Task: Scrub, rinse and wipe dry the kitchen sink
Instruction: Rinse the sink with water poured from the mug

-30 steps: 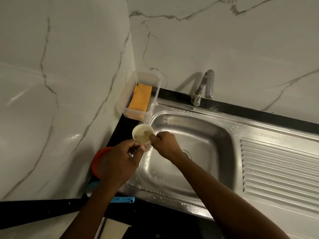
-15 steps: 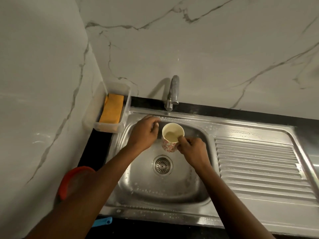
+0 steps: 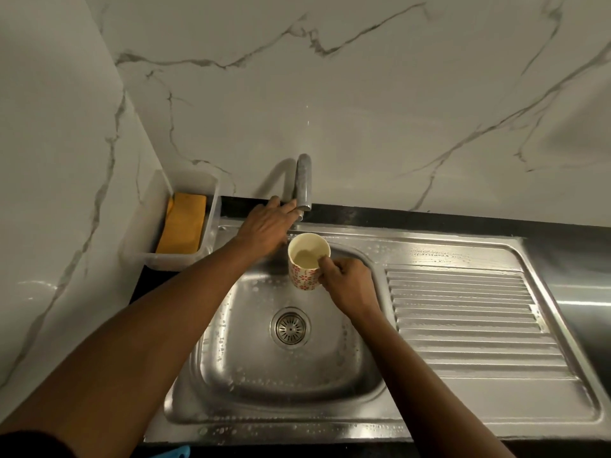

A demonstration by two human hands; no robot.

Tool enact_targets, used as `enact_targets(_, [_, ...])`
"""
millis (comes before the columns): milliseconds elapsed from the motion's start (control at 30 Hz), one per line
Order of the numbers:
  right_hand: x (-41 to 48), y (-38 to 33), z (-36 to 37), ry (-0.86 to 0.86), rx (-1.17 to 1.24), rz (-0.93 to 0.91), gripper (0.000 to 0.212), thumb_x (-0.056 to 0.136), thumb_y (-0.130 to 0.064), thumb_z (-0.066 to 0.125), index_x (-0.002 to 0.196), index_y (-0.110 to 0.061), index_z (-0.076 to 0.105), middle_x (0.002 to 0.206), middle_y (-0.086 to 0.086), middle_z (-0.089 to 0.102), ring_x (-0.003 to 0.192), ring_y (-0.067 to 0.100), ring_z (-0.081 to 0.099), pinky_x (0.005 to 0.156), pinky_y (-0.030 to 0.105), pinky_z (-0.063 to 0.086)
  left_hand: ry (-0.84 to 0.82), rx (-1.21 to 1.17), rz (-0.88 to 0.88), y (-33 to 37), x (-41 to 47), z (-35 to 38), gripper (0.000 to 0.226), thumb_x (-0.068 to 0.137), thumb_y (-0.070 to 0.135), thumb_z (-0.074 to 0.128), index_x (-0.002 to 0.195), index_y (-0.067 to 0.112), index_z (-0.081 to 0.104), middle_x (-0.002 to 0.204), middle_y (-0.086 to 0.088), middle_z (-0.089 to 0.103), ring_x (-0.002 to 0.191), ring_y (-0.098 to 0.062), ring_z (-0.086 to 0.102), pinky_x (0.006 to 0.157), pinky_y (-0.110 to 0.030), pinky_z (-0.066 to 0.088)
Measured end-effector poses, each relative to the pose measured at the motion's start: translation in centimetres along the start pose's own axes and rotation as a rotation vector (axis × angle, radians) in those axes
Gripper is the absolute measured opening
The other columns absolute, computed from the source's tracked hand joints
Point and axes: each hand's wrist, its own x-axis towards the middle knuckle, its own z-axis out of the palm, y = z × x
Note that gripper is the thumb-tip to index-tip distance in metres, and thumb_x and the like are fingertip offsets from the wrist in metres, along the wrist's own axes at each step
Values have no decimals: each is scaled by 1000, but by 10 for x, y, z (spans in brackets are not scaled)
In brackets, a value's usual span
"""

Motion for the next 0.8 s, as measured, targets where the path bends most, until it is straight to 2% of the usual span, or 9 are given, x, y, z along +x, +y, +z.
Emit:
enact_targets(167, [3, -5, 2, -20, 42, -2, 72, 81, -66, 42, 72, 0, 68, 68, 14, 69, 52, 14, 51, 55, 33, 43, -99, -63, -161, -14, -17, 22, 82, 92, 4, 62, 163, 21, 25, 170, 4, 27, 131, -29, 41, 93, -41, 49])
enact_targets(267, [5, -7, 4, -18, 44, -8, 75, 81, -68, 41, 74, 1, 68, 69, 16, 69, 53, 18, 53, 56, 35, 45, -230, -161, -215, -12, -25, 27, 89, 94, 4, 58, 167, 25, 12, 175, 8, 9, 144, -32, 32, 103, -44, 46])
enact_targets(333, [7, -10, 4, -18, 33, -15, 75, 81, -69, 41, 75, 0, 70, 71, 14, 71, 56, 26, 60, 56, 41, 51, -294, -304, -266, -11, -26, 22, 87, 97, 9, 56, 168, 27, 9, 176, 10, 4, 155, -34, 20, 116, -50, 37])
enact_targets(400, [9, -11, 3, -18, 21, -13, 74, 81, -69, 41, 76, -2, 71, 72, 12, 72, 66, 33, 67, 62, 46, 58, -275, -468, -336, -12, -29, 19, 77, 100, 13, 56, 167, 26, 19, 175, 5, 13, 159, -32, 18, 124, -51, 29])
enact_targets(433, [10, -11, 3, -16, 19, -14, 73, 83, -68, 42, 77, -2, 72, 71, 11, 72, 69, 33, 69, 64, 47, 59, -222, -539, -382, -13, -32, 16, 70, 100, 14, 56, 164, 24, 30, 173, 0, 24, 157, -30, 26, 123, -49, 32])
enact_targets(500, [11, -11, 2, -10, 11, -17, 65, 91, -61, 48, 79, -3, 73, 71, 8, 73, 70, 30, 70, 67, 46, 61, -81, -650, -474, -12, -44, 9, 51, 101, 13, 55, 152, 20, 53, 158, -7, 50, 142, -28, 49, 115, -45, 44])
enact_targets(567, [12, -11, 1, -9, 15, -8, 56, 98, -52, 52, 82, -4, 75, 72, 5, 74, 70, 27, 72, 70, 43, 62, 11, -716, -523, -9, -60, 1, 37, 104, 13, 50, 138, 15, 65, 143, -8, 64, 130, -26, 60, 107, -38, 48])
enact_targets(700, [10, -15, -1, -9, 21, -4, 49, 101, -47, 53, 80, -8, 74, 73, 2, 74, 70, 23, 72, 71, 40, 61, 156, -830, -564, 4, -98, -15, 28, 107, 17, 50, 121, 13, 74, 122, -4, 74, 107, -18, 67, 90, -27, 47])
enact_targets(800, [10, -19, -2, -4, 26, -6, 52, 100, -49, 54, 79, -5, 73, 73, 7, 74, 71, 28, 72, 70, 42, 61, 224, -940, -592, 17, -121, -22, 24, 106, 21, 53, 111, 15, 76, 110, -1, 76, 98, -15, 70, 90, -37, 56])
